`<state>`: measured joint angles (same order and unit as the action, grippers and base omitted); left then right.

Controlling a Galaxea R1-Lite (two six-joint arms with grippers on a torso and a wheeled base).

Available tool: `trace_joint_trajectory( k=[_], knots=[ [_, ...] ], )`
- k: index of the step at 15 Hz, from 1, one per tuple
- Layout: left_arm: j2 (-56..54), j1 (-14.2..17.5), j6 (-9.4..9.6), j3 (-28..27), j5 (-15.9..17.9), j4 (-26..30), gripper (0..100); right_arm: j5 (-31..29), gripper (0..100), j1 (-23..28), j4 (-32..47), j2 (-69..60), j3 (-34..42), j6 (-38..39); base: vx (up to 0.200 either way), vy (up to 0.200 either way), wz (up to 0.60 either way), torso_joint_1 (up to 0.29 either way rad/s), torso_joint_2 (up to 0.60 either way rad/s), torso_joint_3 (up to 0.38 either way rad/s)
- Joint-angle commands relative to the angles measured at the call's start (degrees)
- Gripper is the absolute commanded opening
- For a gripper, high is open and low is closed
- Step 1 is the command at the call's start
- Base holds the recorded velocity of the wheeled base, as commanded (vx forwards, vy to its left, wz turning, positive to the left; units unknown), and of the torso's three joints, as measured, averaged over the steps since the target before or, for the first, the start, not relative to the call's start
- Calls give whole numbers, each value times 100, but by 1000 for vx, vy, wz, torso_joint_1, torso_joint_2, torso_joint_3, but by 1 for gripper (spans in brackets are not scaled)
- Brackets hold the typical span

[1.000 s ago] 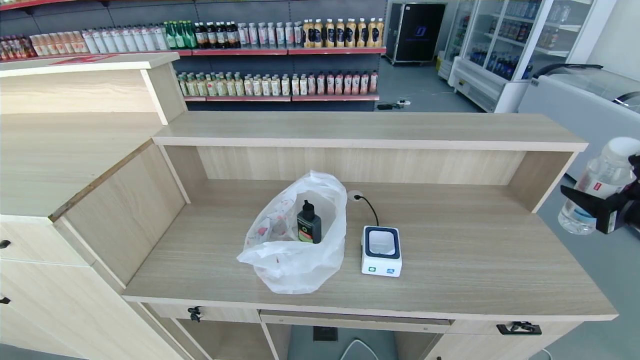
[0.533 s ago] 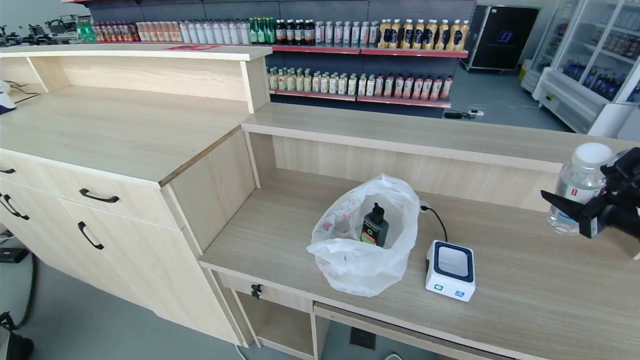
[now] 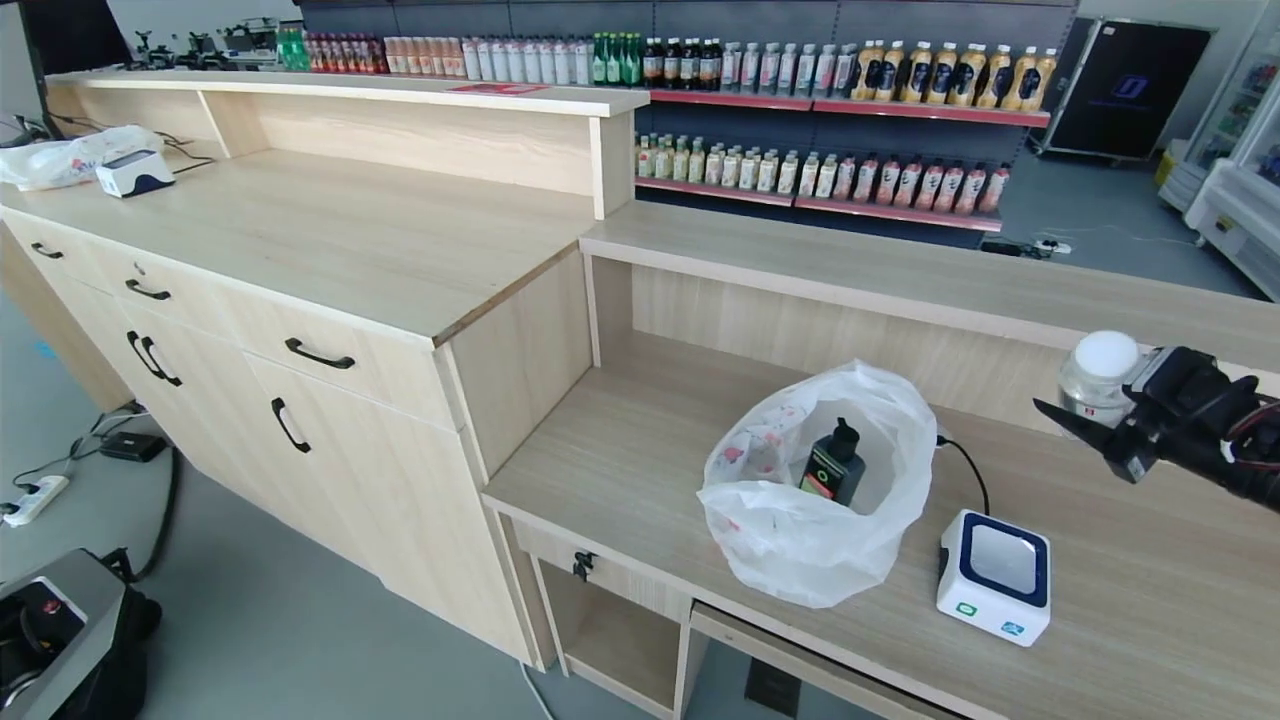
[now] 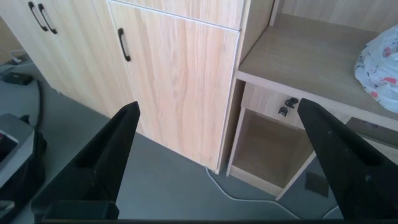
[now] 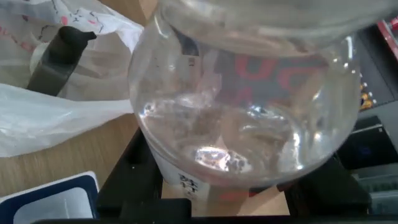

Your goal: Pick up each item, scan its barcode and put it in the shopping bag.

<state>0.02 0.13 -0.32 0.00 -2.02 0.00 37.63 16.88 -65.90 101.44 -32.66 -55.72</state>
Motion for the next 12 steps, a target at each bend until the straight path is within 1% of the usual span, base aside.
trace_joint_trajectory(
  k=[1, 6, 8, 9, 12],
  knots=[
    [-2, -5, -3, 0, 0, 0, 100, 245, 0, -10, -371, 702, 14, -176, 0, 0, 0, 0, 0, 0],
    [-2, 4, -3, 0, 0, 0, 100, 517, 0, 52, -546, 1194, -4, -527, 0, 0, 0, 0, 0, 0],
    [-2, 4, -3, 0, 0, 0, 100, 948, 0, 61, -617, 1335, -48, -624, 0, 0, 0, 0, 0, 0],
    [-2, 4, -3, 0, 0, 0, 100, 1018, 0, 61, -652, 1379, -74, -721, 0, 0, 0, 0, 0, 0],
    [-2, 4, -3, 0, 0, 0, 100, 1519, 0, 175, -670, 1581, -83, -1301, 0, 0, 0, 0, 0, 0]
  ],
)
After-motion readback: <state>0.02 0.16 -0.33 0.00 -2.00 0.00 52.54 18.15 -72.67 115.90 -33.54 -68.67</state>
